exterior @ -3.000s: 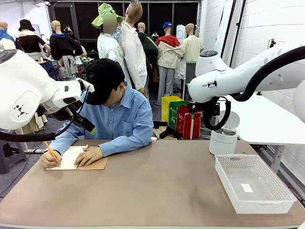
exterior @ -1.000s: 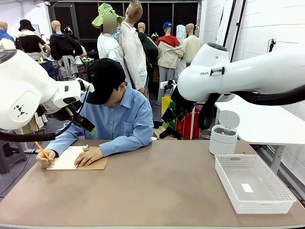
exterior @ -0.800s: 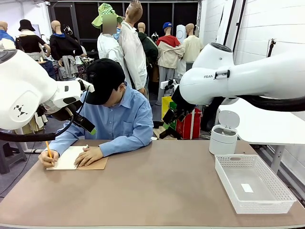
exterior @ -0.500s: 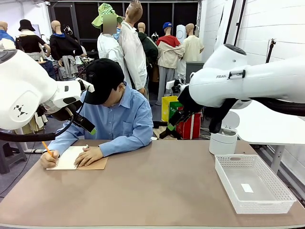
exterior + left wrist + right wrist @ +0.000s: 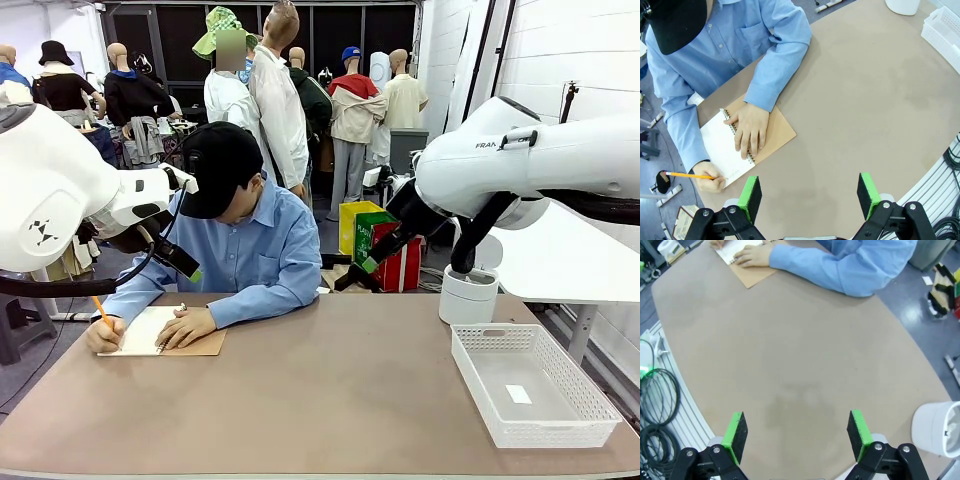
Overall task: Sort the paper based on its condition.
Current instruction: If a person hands you a paper, place it in the Organizing basket , and if it's crumpled, put it in the Trash can.
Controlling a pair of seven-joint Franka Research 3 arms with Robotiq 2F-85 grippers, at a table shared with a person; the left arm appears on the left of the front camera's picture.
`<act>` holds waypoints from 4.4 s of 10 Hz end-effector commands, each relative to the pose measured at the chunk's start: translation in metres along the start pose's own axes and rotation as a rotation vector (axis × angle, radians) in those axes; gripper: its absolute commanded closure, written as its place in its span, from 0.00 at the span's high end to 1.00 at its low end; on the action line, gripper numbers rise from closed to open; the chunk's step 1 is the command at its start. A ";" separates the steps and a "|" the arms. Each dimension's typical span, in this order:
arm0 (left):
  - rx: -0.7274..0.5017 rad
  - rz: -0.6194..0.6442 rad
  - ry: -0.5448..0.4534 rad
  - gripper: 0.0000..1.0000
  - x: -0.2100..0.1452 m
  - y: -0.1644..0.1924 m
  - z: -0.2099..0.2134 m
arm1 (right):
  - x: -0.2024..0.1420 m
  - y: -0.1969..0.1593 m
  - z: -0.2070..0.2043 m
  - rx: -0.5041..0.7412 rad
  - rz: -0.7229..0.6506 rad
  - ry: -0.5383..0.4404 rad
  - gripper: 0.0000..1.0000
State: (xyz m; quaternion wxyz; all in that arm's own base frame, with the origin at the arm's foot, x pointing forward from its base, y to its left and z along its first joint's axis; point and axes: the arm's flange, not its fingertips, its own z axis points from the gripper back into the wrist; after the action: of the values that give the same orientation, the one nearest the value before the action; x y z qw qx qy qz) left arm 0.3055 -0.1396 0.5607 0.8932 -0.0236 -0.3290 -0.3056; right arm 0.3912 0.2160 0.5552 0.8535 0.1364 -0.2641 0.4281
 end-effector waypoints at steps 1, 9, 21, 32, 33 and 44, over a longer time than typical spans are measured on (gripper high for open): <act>-0.001 0.001 -0.001 1.00 0.000 0.000 0.000 | 0.001 0.000 0.000 -0.010 -0.010 0.002 1.00; -0.001 0.001 -0.001 1.00 0.000 0.000 0.000 | 0.001 0.000 0.000 -0.010 -0.010 0.002 1.00; -0.001 0.001 -0.001 1.00 0.000 0.000 0.000 | 0.001 0.000 0.000 -0.010 -0.010 0.002 1.00; -0.001 0.001 -0.001 1.00 0.000 0.000 0.000 | 0.001 0.000 0.000 -0.010 -0.010 0.002 1.00; -0.001 0.001 -0.001 1.00 0.000 0.000 0.000 | 0.001 0.000 0.000 -0.010 -0.010 0.002 1.00; -0.001 0.001 -0.001 1.00 0.000 0.000 0.000 | 0.001 0.000 0.000 -0.010 -0.010 0.002 1.00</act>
State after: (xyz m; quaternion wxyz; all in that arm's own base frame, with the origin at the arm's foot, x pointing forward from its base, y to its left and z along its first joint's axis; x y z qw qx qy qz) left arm 0.3055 -0.1396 0.5607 0.8932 -0.0236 -0.3290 -0.3056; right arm 0.3912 0.2157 0.5558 0.8539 0.1354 -0.2647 0.4272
